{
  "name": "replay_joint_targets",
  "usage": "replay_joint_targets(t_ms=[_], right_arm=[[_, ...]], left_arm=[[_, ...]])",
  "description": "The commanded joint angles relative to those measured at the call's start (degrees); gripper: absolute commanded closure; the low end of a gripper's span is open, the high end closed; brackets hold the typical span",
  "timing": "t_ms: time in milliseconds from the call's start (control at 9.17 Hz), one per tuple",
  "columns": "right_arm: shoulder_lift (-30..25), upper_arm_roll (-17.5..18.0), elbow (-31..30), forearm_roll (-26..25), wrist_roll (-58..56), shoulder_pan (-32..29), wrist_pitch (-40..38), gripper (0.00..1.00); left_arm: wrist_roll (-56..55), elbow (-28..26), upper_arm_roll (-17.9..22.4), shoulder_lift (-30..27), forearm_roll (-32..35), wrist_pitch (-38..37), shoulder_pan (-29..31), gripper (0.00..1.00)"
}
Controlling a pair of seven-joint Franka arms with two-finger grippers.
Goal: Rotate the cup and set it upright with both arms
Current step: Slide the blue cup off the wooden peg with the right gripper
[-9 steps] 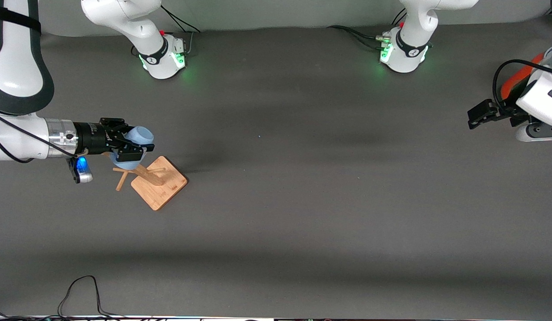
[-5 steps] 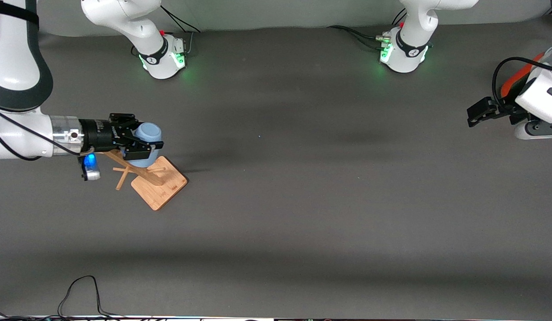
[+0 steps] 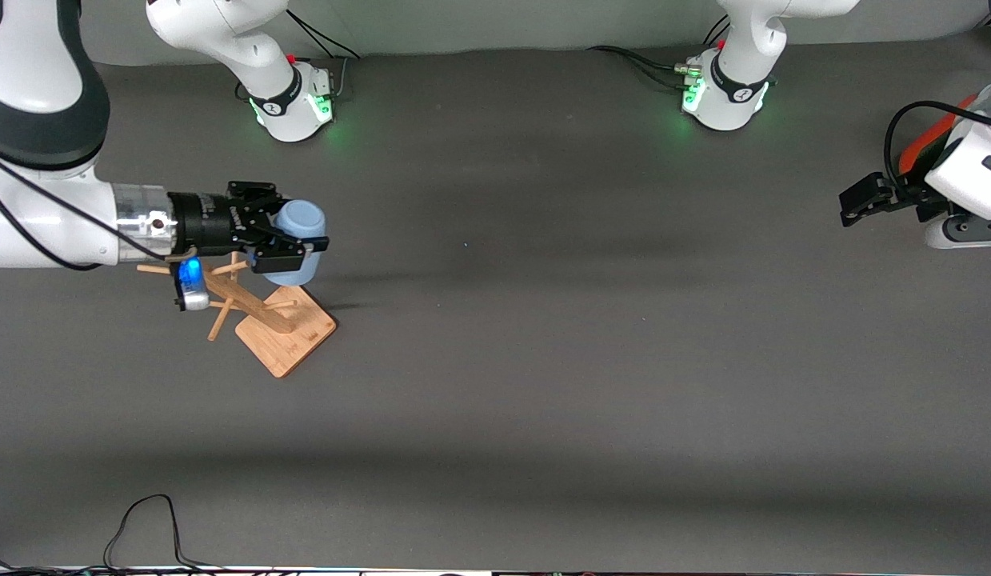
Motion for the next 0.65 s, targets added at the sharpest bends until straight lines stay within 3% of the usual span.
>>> replay_joint_targets(t_ms=[0, 218, 545], right_arm=[[0.2, -0.4, 0.4, 1.2, 1.9, 6.3, 6.4, 0.59], [3.4, -0.4, 2.2, -0.2, 0.4, 11.0, 12.9, 0.59], [16.3, -0.4, 15.1, -4.3, -0.7, 14.7, 13.7, 0.59]], left_arm=[[0.6, -0.7, 0.1, -0.8, 1.2, 0.4, -0.6, 0.0], [0.6, -1.2, 0.1, -0.6, 1.4, 1.3, -0.4, 0.0], [1.4, -1.6, 0.2, -0.2, 1.8, 2.4, -0.1, 0.0]])
